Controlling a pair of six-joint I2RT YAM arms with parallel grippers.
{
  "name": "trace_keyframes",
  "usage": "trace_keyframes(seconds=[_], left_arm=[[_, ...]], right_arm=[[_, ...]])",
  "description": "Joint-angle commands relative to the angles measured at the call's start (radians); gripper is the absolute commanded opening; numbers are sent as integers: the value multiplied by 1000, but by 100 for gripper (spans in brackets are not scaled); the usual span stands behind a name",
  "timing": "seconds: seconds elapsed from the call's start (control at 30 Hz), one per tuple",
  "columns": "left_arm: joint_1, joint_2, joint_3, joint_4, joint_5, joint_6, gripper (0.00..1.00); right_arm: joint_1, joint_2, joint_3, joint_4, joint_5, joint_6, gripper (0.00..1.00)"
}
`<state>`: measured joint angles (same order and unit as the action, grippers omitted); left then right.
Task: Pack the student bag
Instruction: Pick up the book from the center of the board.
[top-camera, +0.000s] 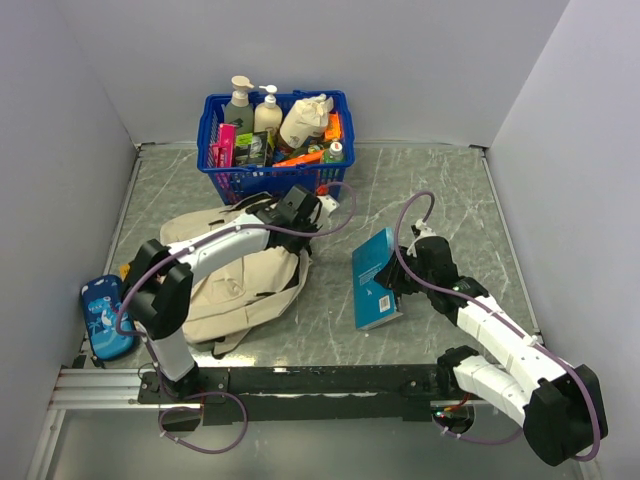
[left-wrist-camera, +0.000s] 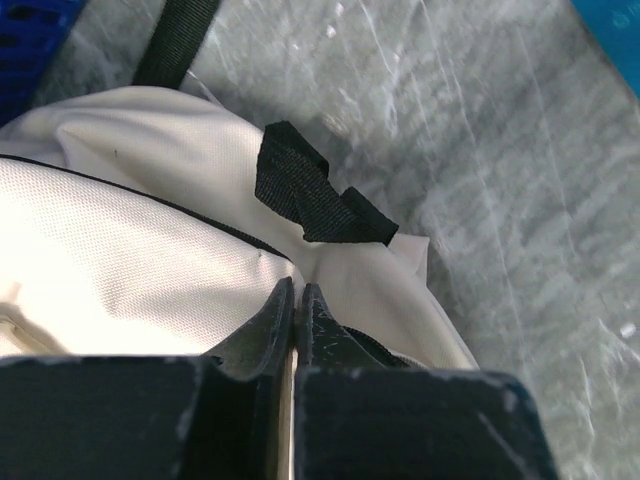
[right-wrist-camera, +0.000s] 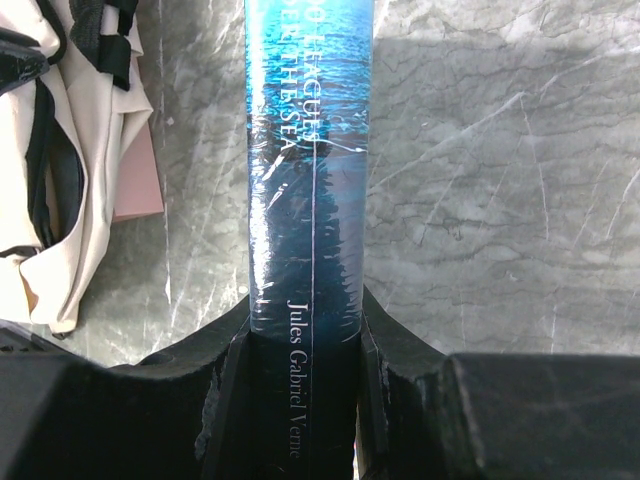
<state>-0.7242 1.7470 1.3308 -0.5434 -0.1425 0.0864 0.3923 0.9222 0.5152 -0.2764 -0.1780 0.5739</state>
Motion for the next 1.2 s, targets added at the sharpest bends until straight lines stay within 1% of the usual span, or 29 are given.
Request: trace_keyframes(seconds=[0.0,0.1,0.13,0.23,0.3,0.4,0.5,0.53,0.57,0.67,0.7,0.77,0.8,0.9,1.0,1.03,1.1,1.13,1.17], left_arm=[[2,-75,71,-98,82,7,1],[5,-124,136,-144,155,36,1],[8,-144,151,-159,243,45,1],[8,-231,172,-139,372,78,1],[8,-256,212,-171,424,102,1],[8,-253,281,-246,489,141,1],[6,-256,294,-262,506,164,1],[5,-256,289,-263,508,167,1],[3,-256,274,-259,506,171,1],[2,-253,240,-247,498,168,1],[2,-251,228,-236,491,170,1],[3,-262,183,-219,483,176,1],[3,-265,168,-201,478,171,1],[3,-276,124,-185,485,173,1],[2,-284,111,-174,486,170,1],[2,-287,117,-174,482,170,1],[3,-296,128,-171,474,171,1],[2,-306,131,-168,471,173,1],[2,-311,133,-167,468,174,1]], right_arm=[[-3,-28,-7,26,-9,-46,5],[-7,-42,-12,54,-40,-43,5],[-9,-46,-14,83,-52,-39,5],[-15,-62,-4,130,-115,-26,5],[-27,-60,17,147,-176,-20,5],[-47,-80,58,166,-250,3,4],[-67,-121,120,138,-274,7,4],[-72,-132,138,116,-267,6,4],[-79,-150,160,58,-256,0,3],[-89,-187,252,-76,-154,-42,1],[-90,-194,296,-171,-73,-63,1],[-92,-229,337,-239,-5,-81,1],[-93,-246,342,-266,18,-85,0],[-102,-321,342,-238,44,-56,0],[-107,-309,361,-193,-24,-20,0],[-107,-268,362,-157,-88,-10,1],[-107,-214,356,-129,-164,30,1],[-107,-168,349,-78,-198,47,0],[-107,-151,321,-46,-272,87,0]])
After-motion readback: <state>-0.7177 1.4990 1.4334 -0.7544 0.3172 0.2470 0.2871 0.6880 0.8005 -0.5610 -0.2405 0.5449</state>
